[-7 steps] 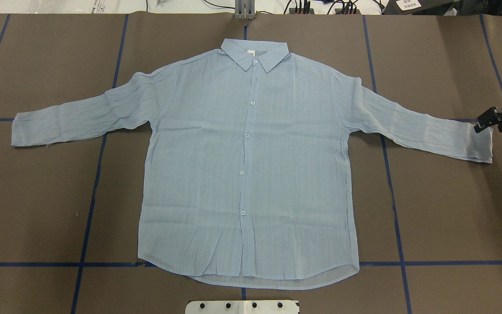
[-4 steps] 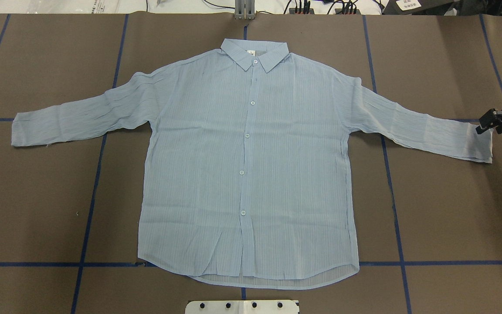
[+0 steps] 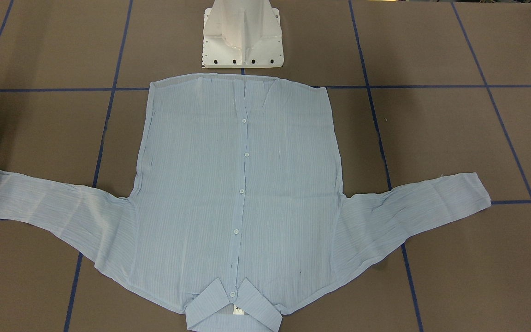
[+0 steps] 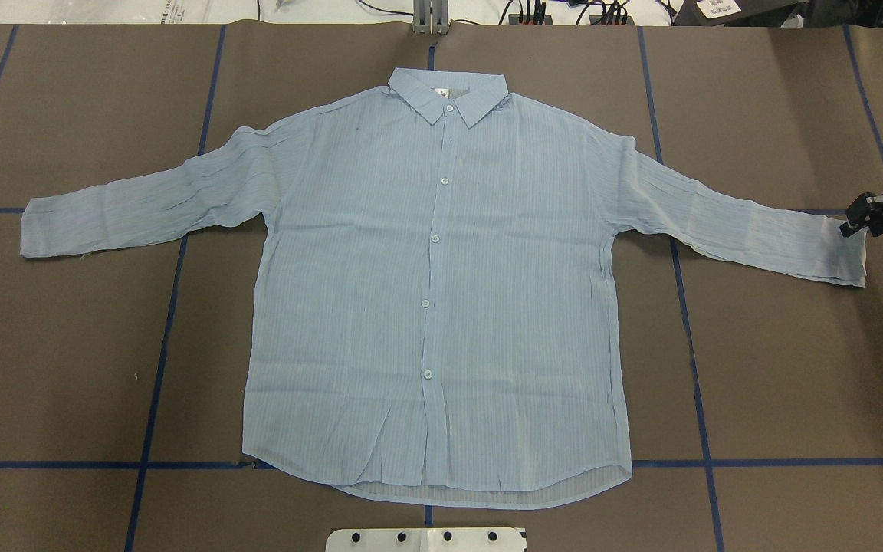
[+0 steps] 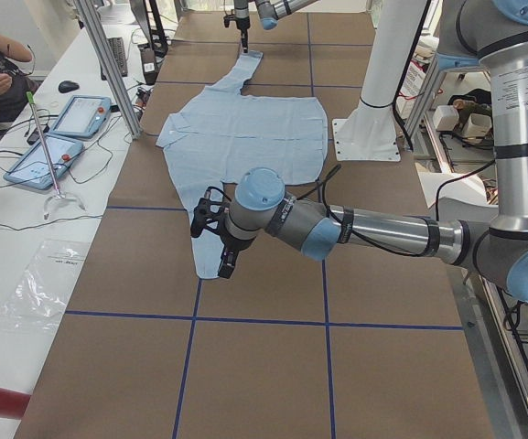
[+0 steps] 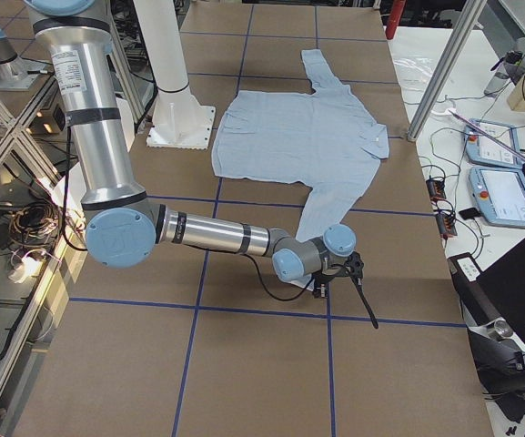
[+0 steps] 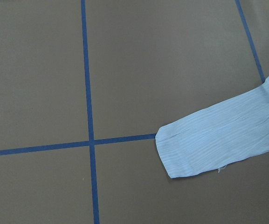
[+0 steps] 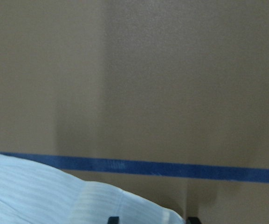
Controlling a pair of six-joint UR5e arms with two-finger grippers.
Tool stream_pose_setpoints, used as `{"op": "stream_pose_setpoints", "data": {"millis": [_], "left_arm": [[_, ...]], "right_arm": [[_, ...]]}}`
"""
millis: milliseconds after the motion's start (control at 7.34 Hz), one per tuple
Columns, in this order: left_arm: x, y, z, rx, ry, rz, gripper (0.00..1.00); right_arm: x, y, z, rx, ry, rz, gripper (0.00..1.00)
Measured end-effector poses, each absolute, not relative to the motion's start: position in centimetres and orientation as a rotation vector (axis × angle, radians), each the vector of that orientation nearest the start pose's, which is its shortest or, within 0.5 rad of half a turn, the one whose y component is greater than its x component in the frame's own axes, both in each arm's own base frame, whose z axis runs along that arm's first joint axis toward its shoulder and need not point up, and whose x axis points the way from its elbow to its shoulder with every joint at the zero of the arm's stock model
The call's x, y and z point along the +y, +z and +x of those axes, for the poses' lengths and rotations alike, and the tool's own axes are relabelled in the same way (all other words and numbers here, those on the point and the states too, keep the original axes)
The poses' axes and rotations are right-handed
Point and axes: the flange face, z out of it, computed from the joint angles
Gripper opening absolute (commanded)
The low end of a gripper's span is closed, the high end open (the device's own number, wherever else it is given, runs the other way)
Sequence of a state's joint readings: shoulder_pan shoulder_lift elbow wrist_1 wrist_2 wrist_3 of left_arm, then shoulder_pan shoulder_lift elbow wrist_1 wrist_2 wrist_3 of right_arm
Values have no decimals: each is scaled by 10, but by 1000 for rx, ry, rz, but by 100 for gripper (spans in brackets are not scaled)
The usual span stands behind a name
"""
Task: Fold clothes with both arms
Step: 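Lower the right gripper onto the sleeve cuff nearest it and grasp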
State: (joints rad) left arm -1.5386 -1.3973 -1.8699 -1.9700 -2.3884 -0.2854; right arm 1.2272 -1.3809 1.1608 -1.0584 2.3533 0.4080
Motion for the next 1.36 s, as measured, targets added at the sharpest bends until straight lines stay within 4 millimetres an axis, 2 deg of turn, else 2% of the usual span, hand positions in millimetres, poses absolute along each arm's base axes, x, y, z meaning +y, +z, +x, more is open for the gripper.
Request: {"op": "stream_pose_setpoints", "data": {"millis": [136,545,681,953,1089,1362], "left_arm": [[-438,541,-47,865,-19,363,100],[-438,541,-47,864,-17,364,100],[-438,540,-47,864,-16,364,100],[-439,538,-47,865,-15,368,100],[-440,537,-46,865,-13,372,100],[-440,533,-47,865,-8,380,100]], "right_arm": [[-566,705,-136,-823,-53,-29,0],[-568,702,-136,-825,-48,-28,0],[-574,693,-136,-832,-33,-20,0],[-579,654,-133,-869,-11,25,0],[-574,631,-130,-900,4,40,0],[-562,568,-135,-996,122,13,0]]}}
